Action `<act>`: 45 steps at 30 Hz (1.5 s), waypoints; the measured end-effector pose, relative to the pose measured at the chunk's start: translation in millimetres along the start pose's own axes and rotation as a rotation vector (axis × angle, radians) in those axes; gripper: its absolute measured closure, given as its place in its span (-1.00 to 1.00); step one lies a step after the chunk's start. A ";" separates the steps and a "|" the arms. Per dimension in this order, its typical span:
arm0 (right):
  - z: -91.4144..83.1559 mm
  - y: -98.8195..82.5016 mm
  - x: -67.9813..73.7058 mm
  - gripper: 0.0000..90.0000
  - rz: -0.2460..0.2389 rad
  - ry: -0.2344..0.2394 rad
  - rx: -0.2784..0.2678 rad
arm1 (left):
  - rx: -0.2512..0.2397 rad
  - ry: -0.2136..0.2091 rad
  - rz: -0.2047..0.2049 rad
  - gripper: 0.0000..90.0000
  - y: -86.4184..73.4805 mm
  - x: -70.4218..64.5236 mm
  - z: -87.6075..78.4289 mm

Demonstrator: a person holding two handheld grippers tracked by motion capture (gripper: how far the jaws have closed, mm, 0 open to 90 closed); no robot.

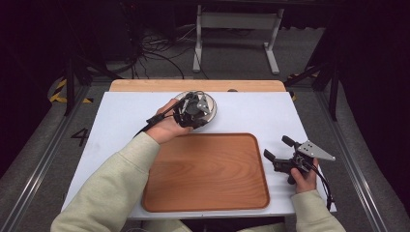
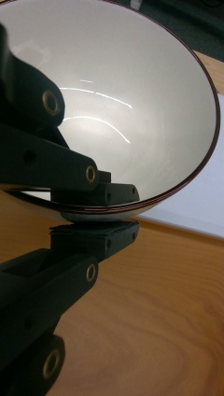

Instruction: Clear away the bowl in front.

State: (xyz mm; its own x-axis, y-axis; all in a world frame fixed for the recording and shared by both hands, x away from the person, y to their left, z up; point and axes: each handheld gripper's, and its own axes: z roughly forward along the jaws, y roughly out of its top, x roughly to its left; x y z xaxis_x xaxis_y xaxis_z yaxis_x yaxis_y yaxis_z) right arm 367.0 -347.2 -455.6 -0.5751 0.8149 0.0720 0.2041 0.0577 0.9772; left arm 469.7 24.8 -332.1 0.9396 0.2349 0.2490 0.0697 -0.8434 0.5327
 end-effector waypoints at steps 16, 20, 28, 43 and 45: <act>0.1 0.0 -0.2 -0.99 -0.002 0.009 0.001 | -0.005 -0.060 0.049 0.82 1.0 -29.2 -19.0; 0.1 0.0 -0.3 -0.99 0.002 0.007 0.001 | -0.016 -0.064 0.053 0.82 -0.7 -36.1 -23.5; 0.3 0.0 -0.3 -0.98 0.001 0.005 0.001 | -0.040 -0.110 0.049 0.82 -12.4 -54.1 -25.4; 0.4 0.0 -0.5 -0.99 0.001 0.009 0.002 | -0.012 -0.178 0.092 0.82 -22.9 -81.6 -20.4; 0.4 0.0 -0.5 -0.98 0.001 0.008 0.003 | -0.004 -0.189 0.096 0.82 -24.3 -86.1 -19.1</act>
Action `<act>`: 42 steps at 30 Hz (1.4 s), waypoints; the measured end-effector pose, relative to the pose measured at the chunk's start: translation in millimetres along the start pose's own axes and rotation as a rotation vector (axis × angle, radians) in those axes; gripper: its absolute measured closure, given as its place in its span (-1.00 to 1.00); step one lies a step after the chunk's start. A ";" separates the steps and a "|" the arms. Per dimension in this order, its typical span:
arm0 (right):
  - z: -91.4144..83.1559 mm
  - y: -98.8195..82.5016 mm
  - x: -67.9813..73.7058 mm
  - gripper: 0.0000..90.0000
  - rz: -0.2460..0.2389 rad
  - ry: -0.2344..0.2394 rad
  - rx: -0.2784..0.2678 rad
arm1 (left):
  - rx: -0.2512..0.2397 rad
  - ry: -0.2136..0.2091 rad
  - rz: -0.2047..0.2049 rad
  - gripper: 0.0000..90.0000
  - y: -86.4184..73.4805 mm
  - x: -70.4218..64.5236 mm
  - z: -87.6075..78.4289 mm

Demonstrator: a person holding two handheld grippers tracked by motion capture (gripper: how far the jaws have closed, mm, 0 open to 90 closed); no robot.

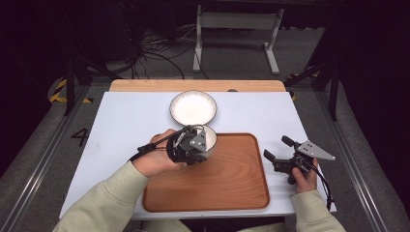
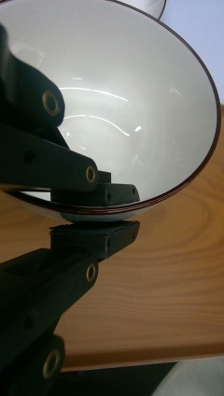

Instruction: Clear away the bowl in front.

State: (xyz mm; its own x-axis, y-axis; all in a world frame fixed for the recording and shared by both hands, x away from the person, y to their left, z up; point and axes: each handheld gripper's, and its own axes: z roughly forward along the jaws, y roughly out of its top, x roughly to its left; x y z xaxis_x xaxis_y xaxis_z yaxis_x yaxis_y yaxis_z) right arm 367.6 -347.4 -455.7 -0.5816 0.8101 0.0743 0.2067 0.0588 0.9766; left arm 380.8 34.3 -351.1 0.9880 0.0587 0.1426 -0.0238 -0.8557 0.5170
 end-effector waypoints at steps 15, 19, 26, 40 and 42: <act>0.0 0.0 0.0 -0.98 0.000 0.000 0.000 | 0.015 -0.037 0.035 0.82 -2.2 -11.7 15.4; 0.0 0.0 0.0 -0.98 -0.001 0.002 0.000 | 0.018 -0.042 0.044 0.82 -1.5 -13.7 20.6; 0.0 0.0 0.2 -0.99 -0.002 0.001 0.000 | 0.024 -0.054 0.041 0.82 -2.2 -13.9 29.4; 0.0 0.0 0.4 -0.99 -0.006 0.005 0.000 | 0.042 -0.042 0.061 0.82 1.4 -17.2 46.3; 0.0 0.0 0.4 -0.99 -0.006 0.005 0.000 | 0.046 -0.042 0.062 0.81 1.5 -17.3 47.3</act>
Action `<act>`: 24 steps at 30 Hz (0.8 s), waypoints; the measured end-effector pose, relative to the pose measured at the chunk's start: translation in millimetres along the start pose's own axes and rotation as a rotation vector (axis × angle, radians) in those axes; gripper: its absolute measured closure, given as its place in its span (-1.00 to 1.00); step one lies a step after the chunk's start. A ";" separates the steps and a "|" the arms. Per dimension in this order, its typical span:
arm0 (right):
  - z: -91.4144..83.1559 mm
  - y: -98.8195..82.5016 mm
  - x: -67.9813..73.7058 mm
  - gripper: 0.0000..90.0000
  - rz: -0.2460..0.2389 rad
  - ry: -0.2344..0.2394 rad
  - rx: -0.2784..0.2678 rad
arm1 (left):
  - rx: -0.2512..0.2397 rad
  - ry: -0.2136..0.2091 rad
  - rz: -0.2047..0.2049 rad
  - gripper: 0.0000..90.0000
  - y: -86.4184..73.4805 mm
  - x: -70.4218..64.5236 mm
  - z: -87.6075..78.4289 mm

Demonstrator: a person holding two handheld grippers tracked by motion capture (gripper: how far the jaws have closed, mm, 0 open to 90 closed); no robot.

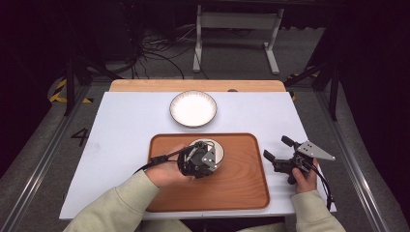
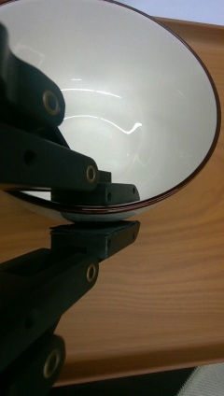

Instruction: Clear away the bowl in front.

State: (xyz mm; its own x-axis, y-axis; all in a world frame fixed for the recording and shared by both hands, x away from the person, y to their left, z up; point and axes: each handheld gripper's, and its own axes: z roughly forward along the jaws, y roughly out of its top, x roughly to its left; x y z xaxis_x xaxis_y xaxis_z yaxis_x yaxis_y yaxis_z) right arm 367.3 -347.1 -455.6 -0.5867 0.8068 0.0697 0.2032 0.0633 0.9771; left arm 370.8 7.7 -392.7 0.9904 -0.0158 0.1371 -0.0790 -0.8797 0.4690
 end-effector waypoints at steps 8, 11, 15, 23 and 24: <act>0.0 0.0 0.0 -0.99 0.000 -0.002 0.000 | 0.000 -0.017 -0.002 0.82 -1.1 -0.7 3.0; -0.1 0.1 0.2 -0.99 -0.001 -0.002 0.001 | 0.015 -0.029 -0.006 0.82 -1.2 -1.4 4.1; -0.1 0.0 0.1 -0.99 -0.001 -0.003 0.001 | 0.039 -0.038 0.012 0.81 -0.6 -3.8 6.4; -0.1 0.0 0.4 -0.99 -0.009 0.001 0.001 | 0.040 -0.053 0.006 0.65 -0.4 -5.4 6.4; -0.1 0.0 0.4 -0.99 -0.008 0.001 0.001 | 0.031 -0.066 0.002 0.58 -0.5 -4.9 5.8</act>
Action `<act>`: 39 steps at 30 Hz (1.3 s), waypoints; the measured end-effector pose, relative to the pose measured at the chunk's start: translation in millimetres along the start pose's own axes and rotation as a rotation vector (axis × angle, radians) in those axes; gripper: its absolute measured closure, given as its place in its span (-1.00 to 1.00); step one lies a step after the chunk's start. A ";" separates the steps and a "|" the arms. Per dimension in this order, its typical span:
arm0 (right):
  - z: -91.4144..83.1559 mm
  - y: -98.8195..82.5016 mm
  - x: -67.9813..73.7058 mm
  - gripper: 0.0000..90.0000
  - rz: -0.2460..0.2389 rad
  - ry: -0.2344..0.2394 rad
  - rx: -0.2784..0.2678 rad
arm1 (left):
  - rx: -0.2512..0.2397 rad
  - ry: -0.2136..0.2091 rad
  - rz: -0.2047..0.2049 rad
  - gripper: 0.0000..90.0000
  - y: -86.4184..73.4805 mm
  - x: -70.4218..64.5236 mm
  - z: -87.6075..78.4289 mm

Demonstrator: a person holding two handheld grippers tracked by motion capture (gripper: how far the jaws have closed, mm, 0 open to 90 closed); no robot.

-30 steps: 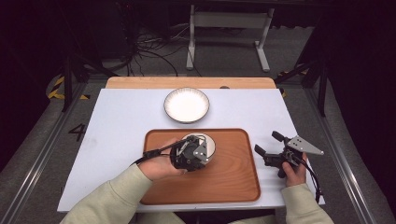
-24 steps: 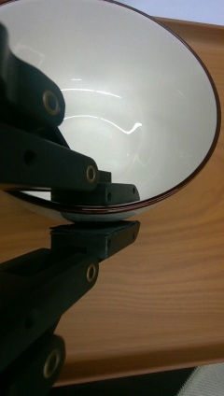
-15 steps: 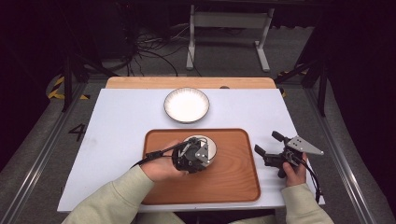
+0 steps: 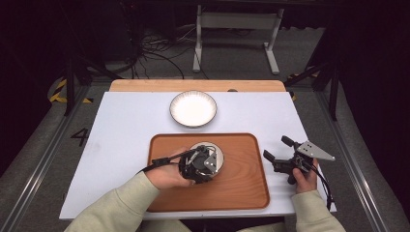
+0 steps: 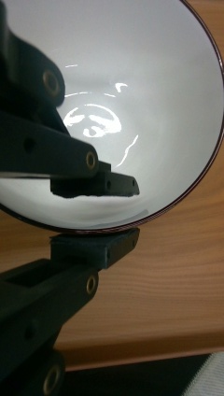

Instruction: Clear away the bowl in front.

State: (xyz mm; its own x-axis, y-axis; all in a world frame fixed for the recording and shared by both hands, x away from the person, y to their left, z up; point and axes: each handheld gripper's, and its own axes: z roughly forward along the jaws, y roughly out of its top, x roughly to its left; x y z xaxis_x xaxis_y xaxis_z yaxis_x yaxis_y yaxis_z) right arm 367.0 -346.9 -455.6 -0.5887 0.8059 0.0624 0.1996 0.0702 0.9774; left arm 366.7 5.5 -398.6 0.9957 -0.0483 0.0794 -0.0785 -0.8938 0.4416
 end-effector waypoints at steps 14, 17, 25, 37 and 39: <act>-0.1 -0.2 0.2 -0.99 0.000 -0.005 -0.004 | -0.207 -0.027 -0.095 0.09 -10.6 4.7 -24.4; -0.1 -0.1 0.0 -0.99 0.004 -0.006 -0.003 | -0.294 -0.017 -0.117 0.10 -17.7 5.4 -32.3; -0.5 -0.3 0.4 -0.99 -0.001 -0.004 -0.006 | -0.446 0.037 -0.199 0.06 -35.3 7.6 -43.2; -0.4 -0.2 0.7 -0.99 -0.005 -0.002 -0.006 | -0.655 0.110 -0.356 -0.05 -76.2 8.4 -52.6; -0.4 -0.2 1.0 -0.99 -0.007 -0.001 -0.006 | -0.692 0.125 -0.369 -0.07 -82.8 8.4 -54.3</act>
State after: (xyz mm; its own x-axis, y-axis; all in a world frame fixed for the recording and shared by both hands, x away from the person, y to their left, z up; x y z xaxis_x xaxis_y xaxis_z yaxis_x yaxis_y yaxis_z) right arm 366.0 -346.3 -455.6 -0.5896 0.8058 0.0557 0.1912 0.0723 0.9789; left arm 378.8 103.4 -386.0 0.9536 0.2845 -0.0984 0.2016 -0.3606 0.9107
